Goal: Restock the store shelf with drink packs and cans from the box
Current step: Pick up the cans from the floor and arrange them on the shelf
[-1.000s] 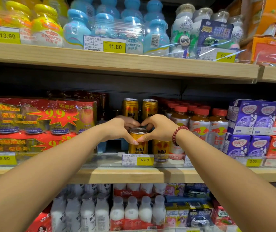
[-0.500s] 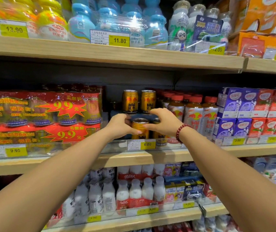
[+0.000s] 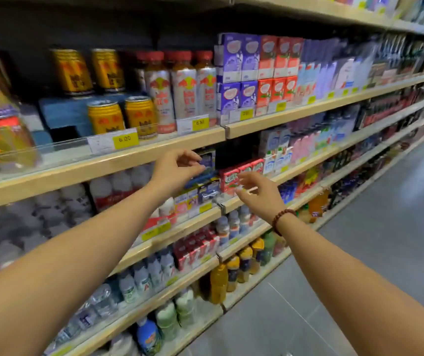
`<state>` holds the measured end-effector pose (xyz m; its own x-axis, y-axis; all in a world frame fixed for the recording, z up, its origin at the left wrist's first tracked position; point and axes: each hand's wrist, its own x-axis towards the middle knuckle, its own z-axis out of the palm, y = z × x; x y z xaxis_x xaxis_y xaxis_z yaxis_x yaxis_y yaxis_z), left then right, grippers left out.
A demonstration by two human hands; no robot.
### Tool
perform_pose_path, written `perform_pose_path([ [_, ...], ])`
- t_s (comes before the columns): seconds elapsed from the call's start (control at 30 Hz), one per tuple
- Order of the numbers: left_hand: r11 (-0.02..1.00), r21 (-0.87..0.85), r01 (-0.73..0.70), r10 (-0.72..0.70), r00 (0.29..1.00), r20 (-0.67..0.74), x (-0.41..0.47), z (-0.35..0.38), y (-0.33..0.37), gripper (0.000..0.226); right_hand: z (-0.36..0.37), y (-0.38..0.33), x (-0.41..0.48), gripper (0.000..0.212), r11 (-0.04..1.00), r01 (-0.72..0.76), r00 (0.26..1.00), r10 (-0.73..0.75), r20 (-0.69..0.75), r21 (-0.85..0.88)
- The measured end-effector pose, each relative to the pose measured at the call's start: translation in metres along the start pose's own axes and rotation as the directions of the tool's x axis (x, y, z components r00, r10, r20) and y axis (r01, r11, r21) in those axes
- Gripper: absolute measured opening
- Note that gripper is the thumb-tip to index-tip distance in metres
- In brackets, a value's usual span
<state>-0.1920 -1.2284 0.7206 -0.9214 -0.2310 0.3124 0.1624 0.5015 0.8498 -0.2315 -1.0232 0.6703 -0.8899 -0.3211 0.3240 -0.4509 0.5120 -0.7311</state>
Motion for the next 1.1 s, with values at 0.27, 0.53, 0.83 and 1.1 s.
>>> perform_pose_path([
  [0.27,0.973,0.064,0.223,-0.232,0.932,0.279,-0.048,0.159,-0.044,0.016,-0.042,0.15,-0.098,0.037,0.949,-0.315,0.949,0.314,-0.016,-0.019],
  [0.53,0.916,0.139,0.375,-0.399,0.833,0.384,-0.117,0.289,-0.149,0.006,-0.024,0.298,-0.193,0.036,0.844,-0.534,0.844,0.535,0.041,-0.044],
  [0.83,0.872,0.214,0.439,-0.483,0.707,0.516,-0.214,0.428,-0.328,0.032,0.089,0.47,-0.301,0.038,0.72,-0.694,0.719,0.691,0.073,0.028],
  [1.1,0.889,0.347,0.298,-0.456,0.645,0.613,-0.271,0.527,-0.475,0.069,0.195,0.61,-0.359,0.047,0.665,-0.746,0.665,0.743,0.073,0.02],
])
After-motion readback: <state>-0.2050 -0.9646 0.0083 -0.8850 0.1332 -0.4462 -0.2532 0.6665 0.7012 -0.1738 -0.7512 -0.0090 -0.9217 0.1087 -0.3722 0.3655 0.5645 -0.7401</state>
